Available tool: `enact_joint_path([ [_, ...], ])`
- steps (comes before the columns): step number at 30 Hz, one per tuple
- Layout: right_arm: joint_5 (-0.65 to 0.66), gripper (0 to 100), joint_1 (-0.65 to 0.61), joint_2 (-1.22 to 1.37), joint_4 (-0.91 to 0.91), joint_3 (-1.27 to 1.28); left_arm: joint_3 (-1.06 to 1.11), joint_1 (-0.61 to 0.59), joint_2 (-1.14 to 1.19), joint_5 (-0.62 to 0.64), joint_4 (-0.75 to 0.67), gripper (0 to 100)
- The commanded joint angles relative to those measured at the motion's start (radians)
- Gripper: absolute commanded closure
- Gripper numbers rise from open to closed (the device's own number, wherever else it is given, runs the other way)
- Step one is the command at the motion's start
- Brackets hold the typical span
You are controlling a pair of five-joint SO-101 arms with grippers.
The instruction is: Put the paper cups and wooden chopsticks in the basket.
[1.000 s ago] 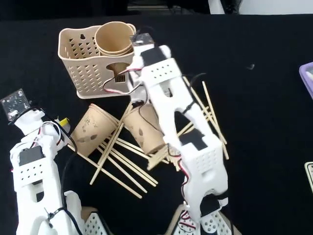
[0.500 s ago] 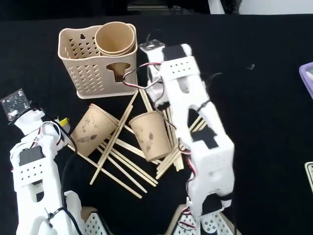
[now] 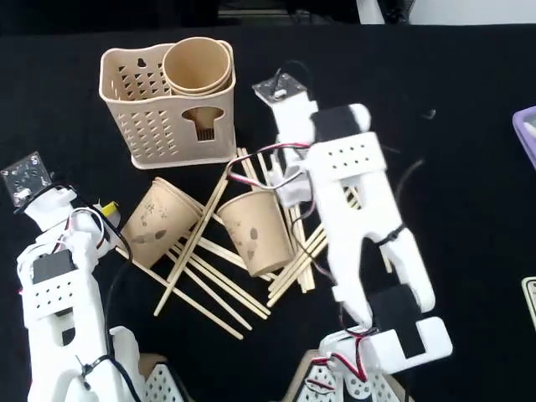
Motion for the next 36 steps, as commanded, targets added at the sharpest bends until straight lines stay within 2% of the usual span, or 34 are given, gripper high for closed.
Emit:
enact_joint_path([
  [1,-0.206,68.5,-0.095,0.007,-0.015,-0.048,-0.013,0.004,-0.020,0.003,-0.023,75],
  [3,-0.252,68.5,-0.138,0.054,-0.008,-0.127,-0.012,0.002,-0.020,0.003,-0.023,75],
  [7,-0.391,75.6,-0.183,0.185,0.041,-0.361,-0.008,0.002,-0.020,0.003,-0.023,75],
  [10,-0.460,74.0,-0.215,0.323,0.106,-0.513,-0.008,0.002,-0.020,0.003,-0.023,75],
  [14,-0.470,68.8,-0.230,0.472,0.109,-0.576,-0.008,0.002,-0.020,0.003,-0.018,75],
  [19,-0.465,72.9,-0.224,0.530,0.109,-0.588,-0.012,0.002,-0.020,0.003,-0.017,75],
  [27,-0.278,99.2,-0.216,0.449,0.109,-0.437,-0.013,0.002,-0.020,0.003,-0.017,75],
  [36,-0.048,98.8,-0.147,0.116,0.110,-0.223,-0.013,0.002,-0.020,0.003,-0.021,75],
])
